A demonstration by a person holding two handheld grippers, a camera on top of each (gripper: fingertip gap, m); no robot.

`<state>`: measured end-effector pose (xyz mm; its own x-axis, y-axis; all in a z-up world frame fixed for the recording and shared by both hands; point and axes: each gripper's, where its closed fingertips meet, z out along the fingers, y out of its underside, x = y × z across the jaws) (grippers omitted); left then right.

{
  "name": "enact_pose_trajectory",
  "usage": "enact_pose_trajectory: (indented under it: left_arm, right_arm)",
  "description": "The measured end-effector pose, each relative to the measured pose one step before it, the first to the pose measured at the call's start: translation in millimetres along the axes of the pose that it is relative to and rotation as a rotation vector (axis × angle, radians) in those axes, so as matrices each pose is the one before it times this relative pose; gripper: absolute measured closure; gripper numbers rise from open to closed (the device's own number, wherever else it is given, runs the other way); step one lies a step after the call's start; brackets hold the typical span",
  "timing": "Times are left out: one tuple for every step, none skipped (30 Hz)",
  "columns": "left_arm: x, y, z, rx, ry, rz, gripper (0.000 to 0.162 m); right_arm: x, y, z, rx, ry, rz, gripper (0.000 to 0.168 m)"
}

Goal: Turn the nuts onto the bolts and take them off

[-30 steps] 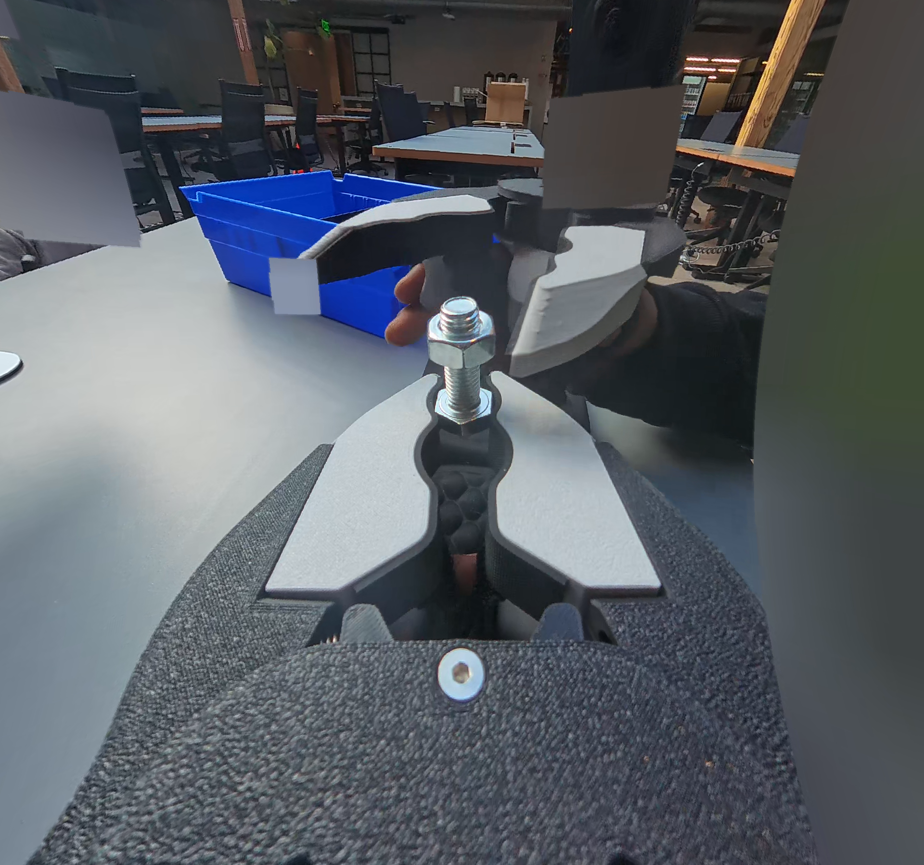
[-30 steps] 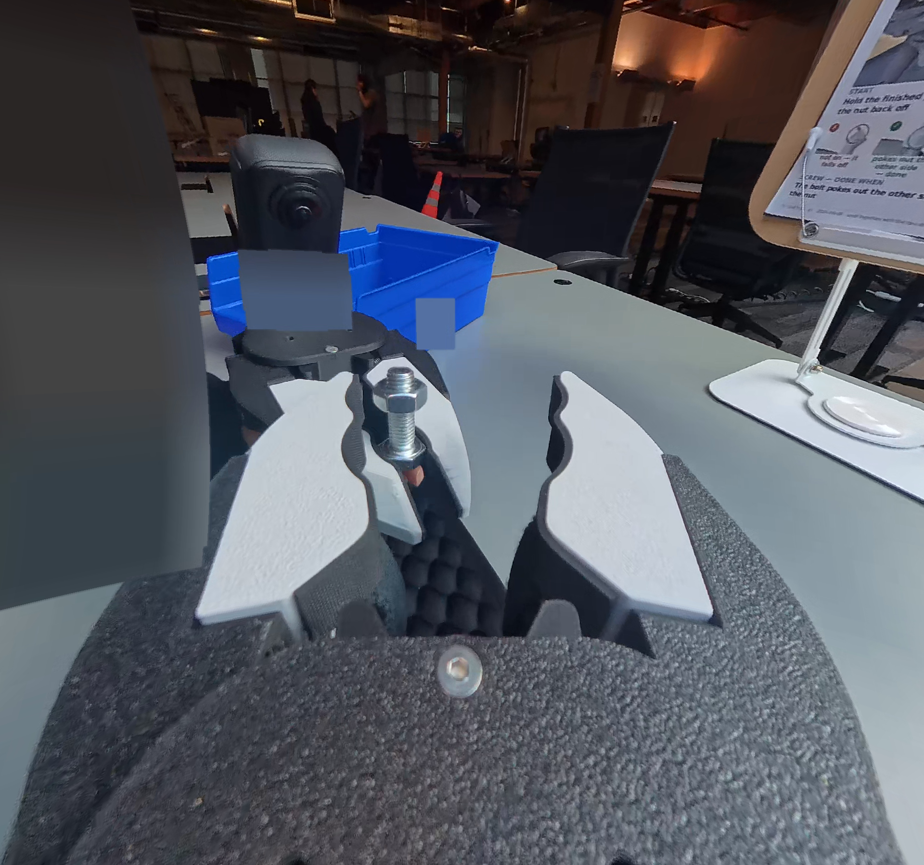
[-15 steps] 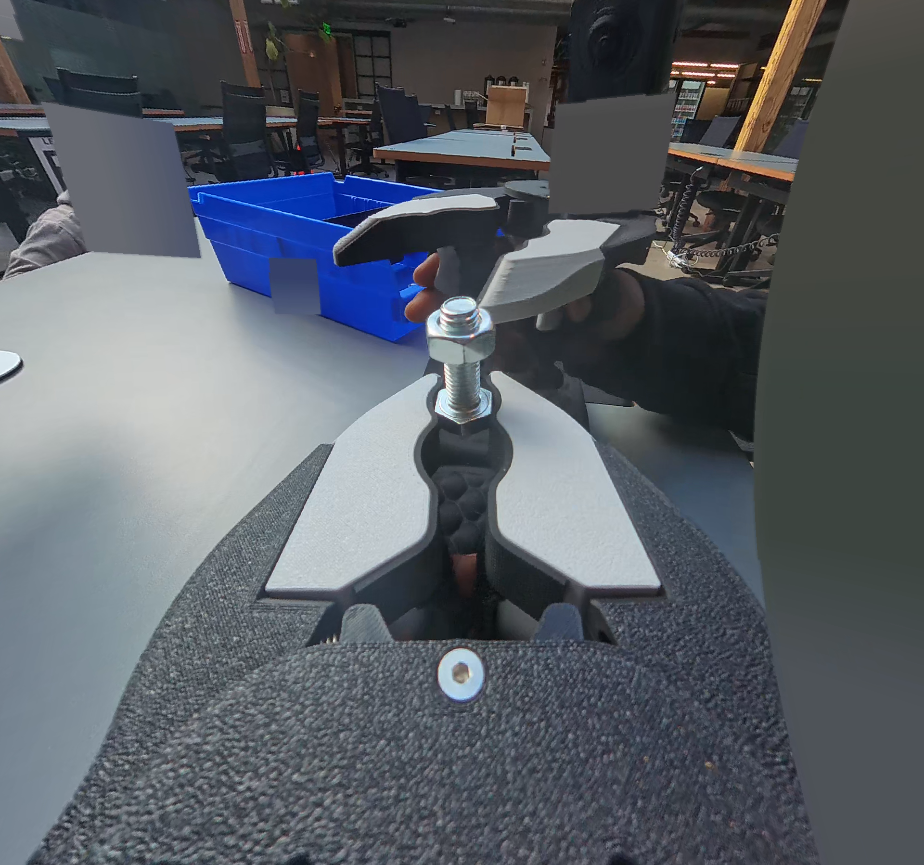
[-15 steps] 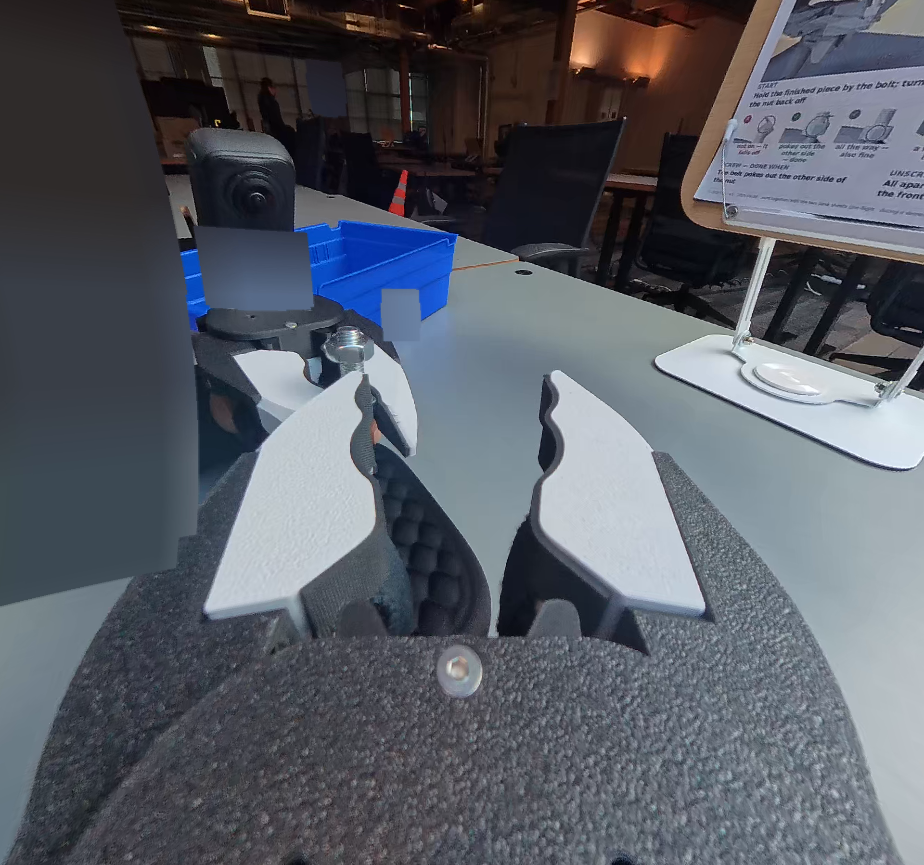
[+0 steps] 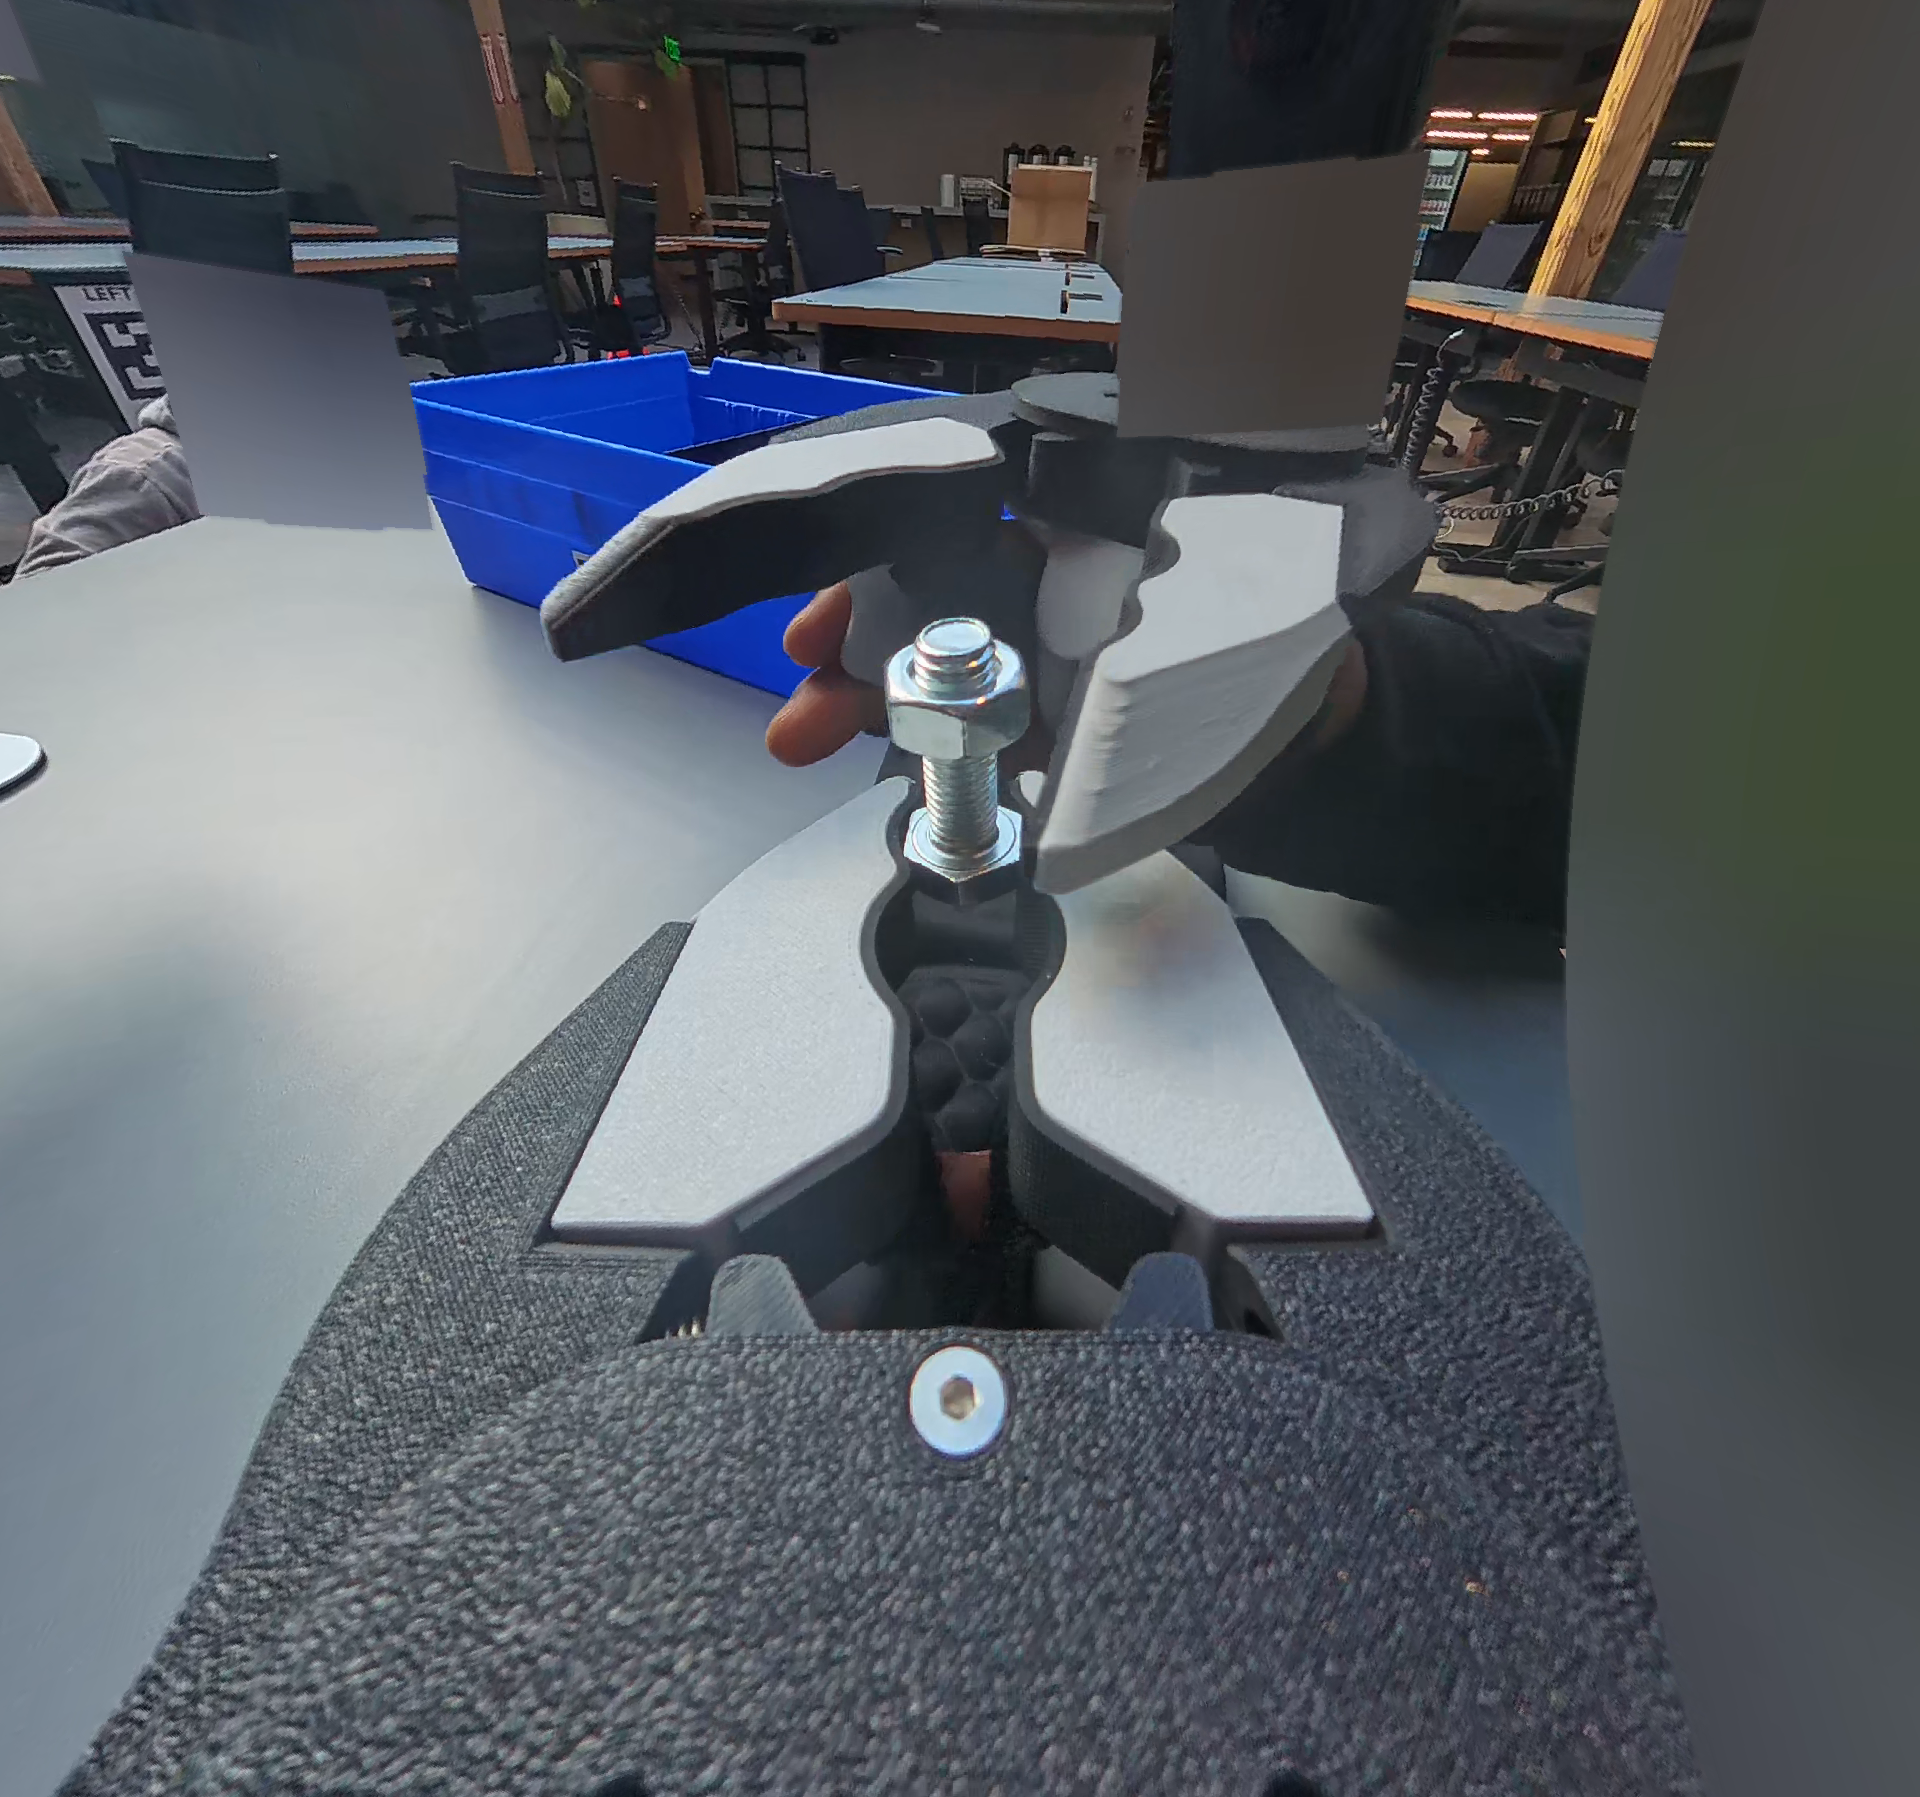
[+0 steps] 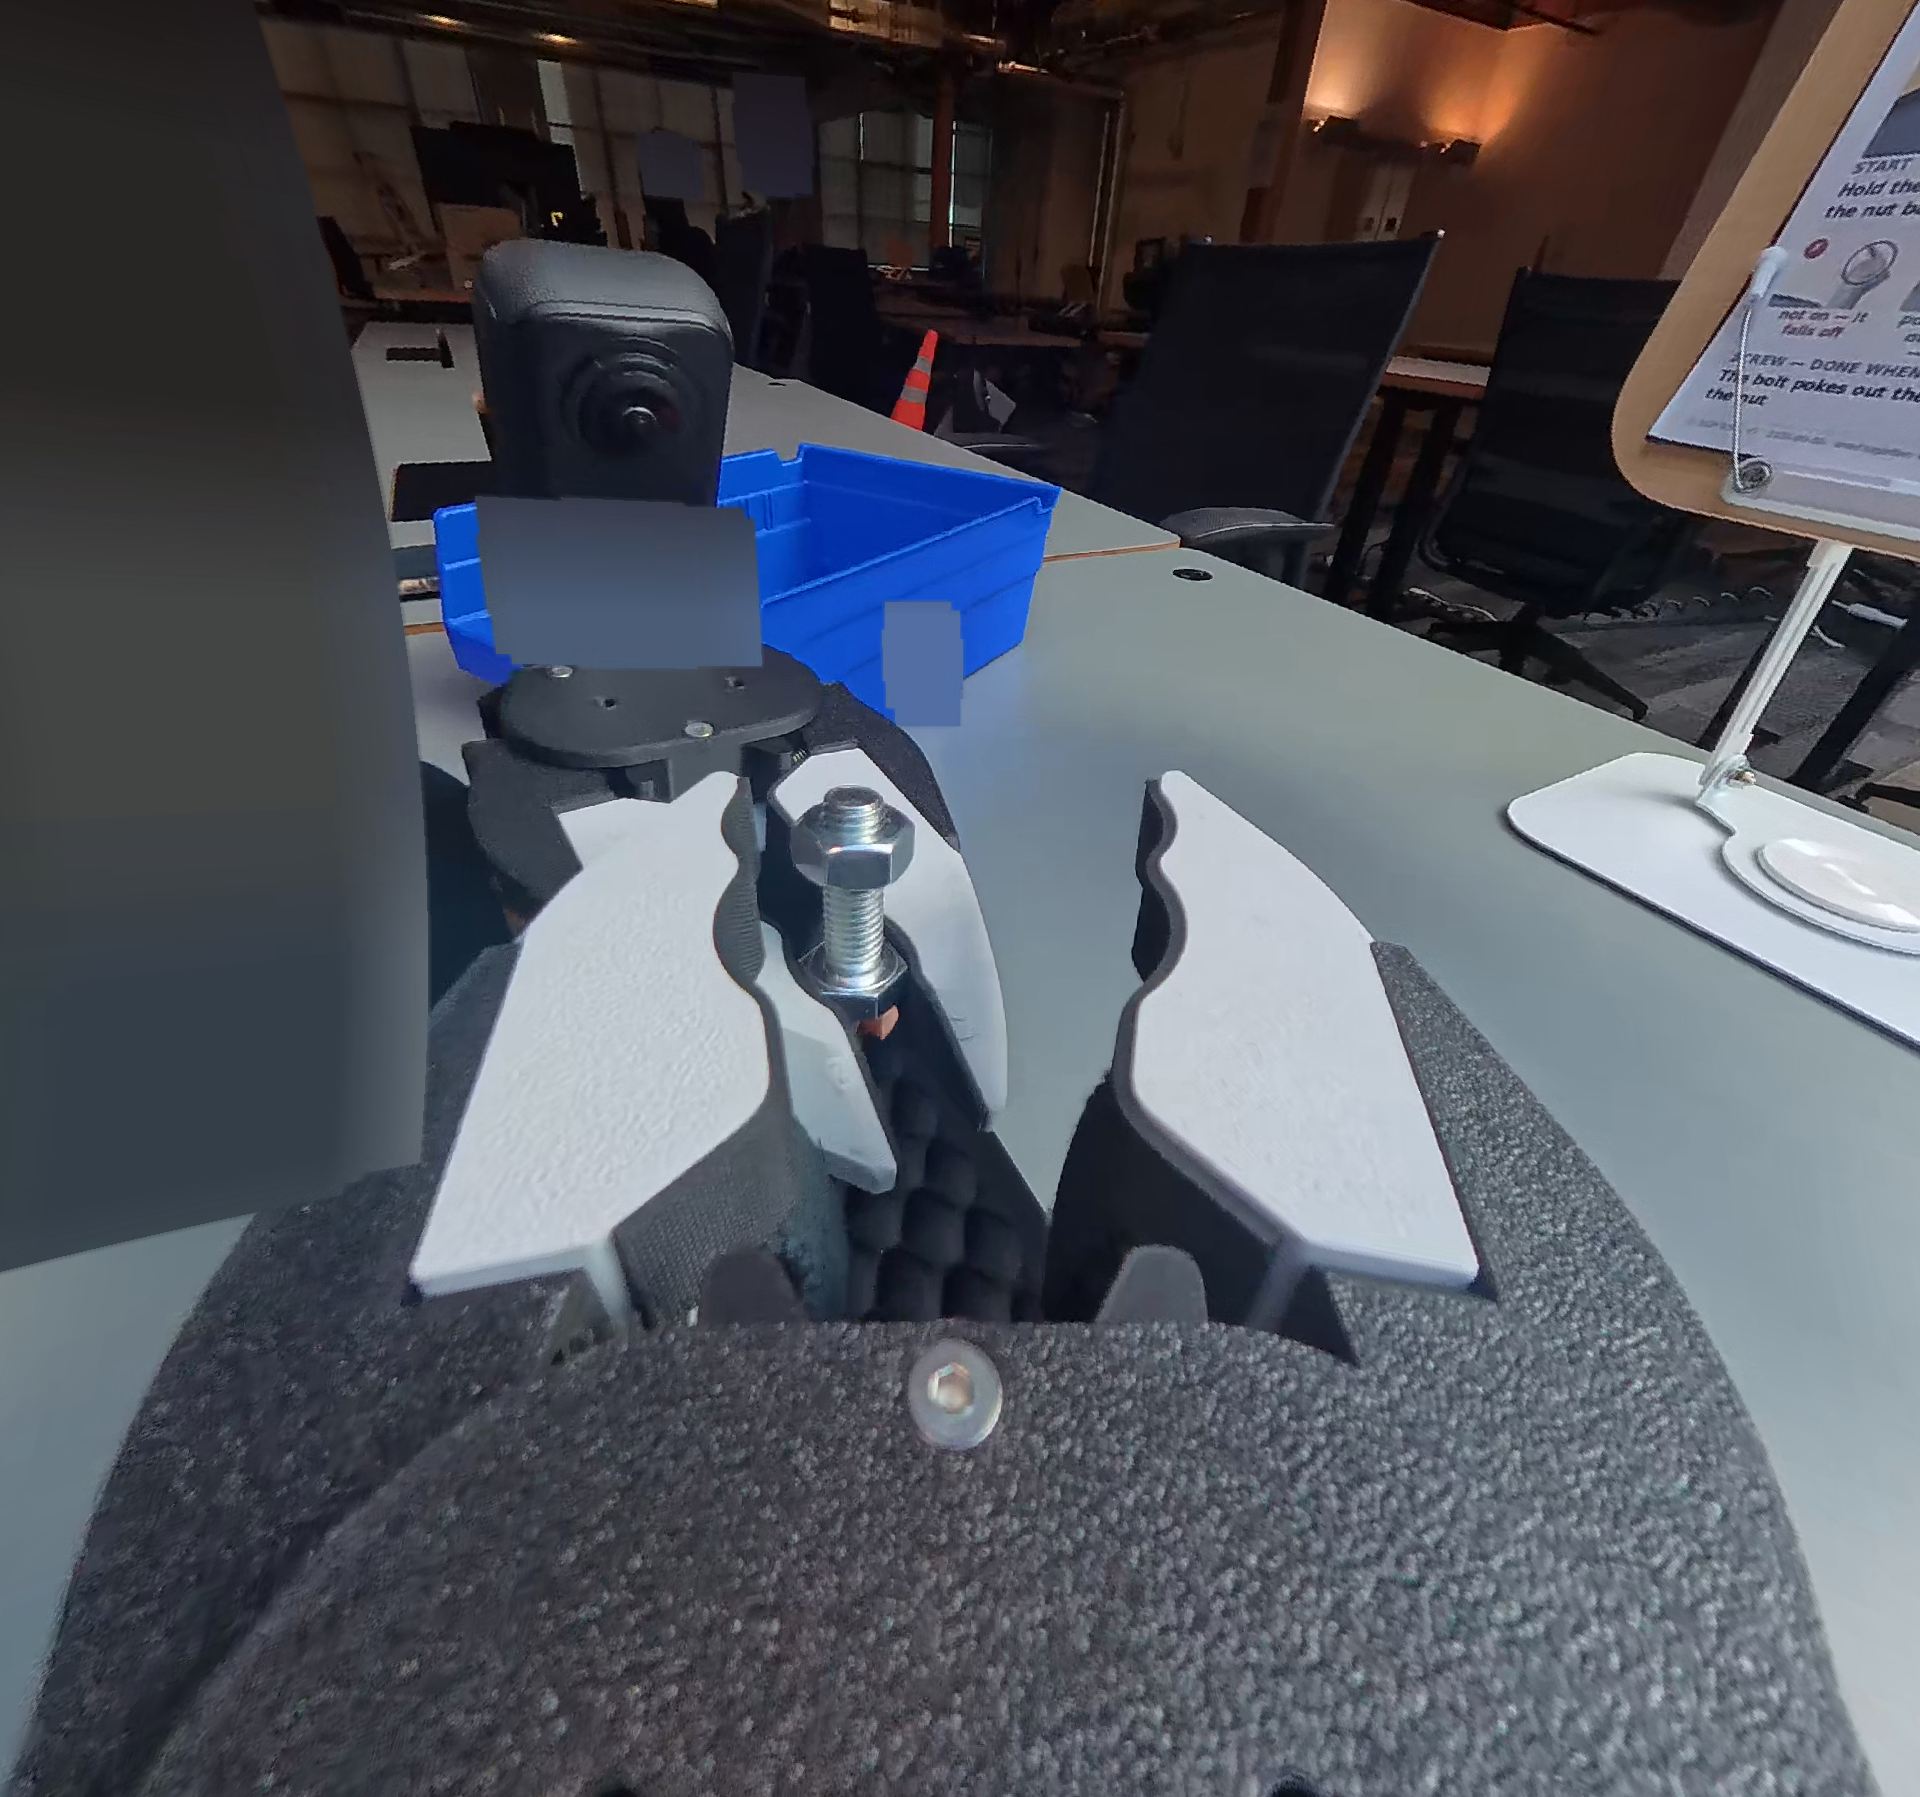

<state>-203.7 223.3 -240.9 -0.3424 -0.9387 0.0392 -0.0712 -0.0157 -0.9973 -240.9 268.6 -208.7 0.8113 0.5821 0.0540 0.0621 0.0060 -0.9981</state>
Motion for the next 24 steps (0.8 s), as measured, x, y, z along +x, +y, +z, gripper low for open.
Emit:
enact_pose_trajectory:
  left_arm:
    - [0.08,0.06,0.0,-0.0005,0.0004,0.001,0.148]
    - [0.03,-0.04,-0.07,0.0004,0.0001,0.0003,0.148]
    - [0.07,-0.07,-0.05,0.0006,0.0001,-0.0002,0.148]
    - [-0.02,-0.01,-0.03,0.0001,0.0006,0.0,0.148]
    - [-0.24,-0.01,-0.03,0.0,-0.0013,-0.0004,0.148]
    - [-0.13,-0.11,-0.01,0.0008,0.0,-0.0009,0.148]
    - [-0.09,-0.02,-0.06,0.0001,0.0002,-0.001,0.148]
    - [-0.12,0.21,0.04,-0.0009,-0.0009,-0.0005,0.148]
    - [-0.05,-0.01,0.0,0.0001,-0.0004,0.0,0.148]
    - [-0.18,-0.11,-0.1,0.0009,-0.0004,-0.0005,0.148]
    - [-0.13,-0.02,-0.02,0.0002,-0.0007,-0.0007,0.148]
    - [0.01,-0.01,-0.06,0.0009,0.0004,-0.0003,0.148]
    - [0.13,-0.16,-0.09,0.0013,0.0007,0.0003,0.148]
    - [0.0,-0.07,-0.08,-0.0002,-0.0003,0.0012,0.148]
    - [0.21,0.16,0.2,-0.0013,0.0008,0.0014,0.148]
    - [0.1,0.24,0.16,-0.0019,-0.0001,0.0014,0.148]
    - [0.13,0.18,0.19,-0.0014,0.0,0.0012,0.148]
    - [0.06,0.04,0.01,-0.0003,0.0002,0.0007,0.148]
    - [-0.05,-0.09,-0.04,0.0007,-0.0007,-0.0001,0.148]
    - [-0.17,-0.09,-0.11,0.0007,-0.0005,-0.0006,0.148]
    - [-0.1,-0.06,0.0,0.0004,-0.0003,-0.0005,0.148]
    - [0.04,-0.01,0.01,0.0001,0.0002,-0.0001,0.148]
    - [-0.09,0.03,-0.02,-0.0003,-0.0005,0.0003,0.148]
    - [0.06,0.0,0.03,0.0,-0.0001,0.0004,0.148]
  right_arm:
    - [0.9,1.1,0.6,-0.0073,0.0061,-0.0043,0.099]
    - [1.07,0.15,-0.54,-0.0009,0.0058,-0.0022,0.1]
    - [1.4,-0.61,-1.54,0.004,0.006,0.0009,0.101]
    - [1.84,-0.99,-2.2,0.0058,0.0073,0.0036,0.102]
    - [1.33,-0.56,-2.33,0.0015,0.0024,0.0036,0.102]
    - [1.35,-0.22,-2.62,-0.0004,0.003,0.0029,0.101]
    - [0.8,-0.61,-2.83,0.0018,0.0006,0.0014,0.101]
    - [1.06,-0.23,-3.01,-0.0005,0.0023,-0.0011,0.101]
    - [1.53,-0.27,-3.45,0.0007,0.0061,-0.0024,0.101]
    - [1.22,-0.77,-3.64,0.0046,0.0031,-0.0008,0.1]
    - [0.9,-0.3,-3.84,0.0017,0.0008,-0.0004,0.1]
    - [2.21,-0.12,-3.96,0.0012,0.008,-0.0014,0.102]
    - [4.02,0.1,-4.4,0.002,0.0183,-0.0022,0.106]
    - [4.72,0.4,-4.1,0.0013,0.0197,-0.0024,0.108]
    - [4.43,0.6,-3.7,-0.0008,0.0151,0.0019,0.11]
    - [3.07,0.29,-2.74,-0.0001,0.0079,0.0073,0.111]
    - [0.96,-0.5,-1.76,0.0048,-0.0021,0.0097,0.111]
    - [-1.41,-1.26,-0.6,0.0091,-0.0112,0.0074,0.11]
    - [-3.14,-1.72,0.6,0.0106,-0.0161,0.004,0.107]
    - [-4.04,-1.06,1.99,0.0064,-0.018,0.001,0.105]
    - [-4.25,-0.21,3.2,-0.0007,-0.0168,-0.0019,0.103]
    - [-4.06,0.46,4.37,-0.005,-0.0143,-0.0046,0.101]
    - [-3.64,0.45,4.86,-0.0053,-0.0115,-0.0067,0.1]
    - [-3.31,0.47,5.24,-0.0042,-0.0098,-0.0082,0.099]
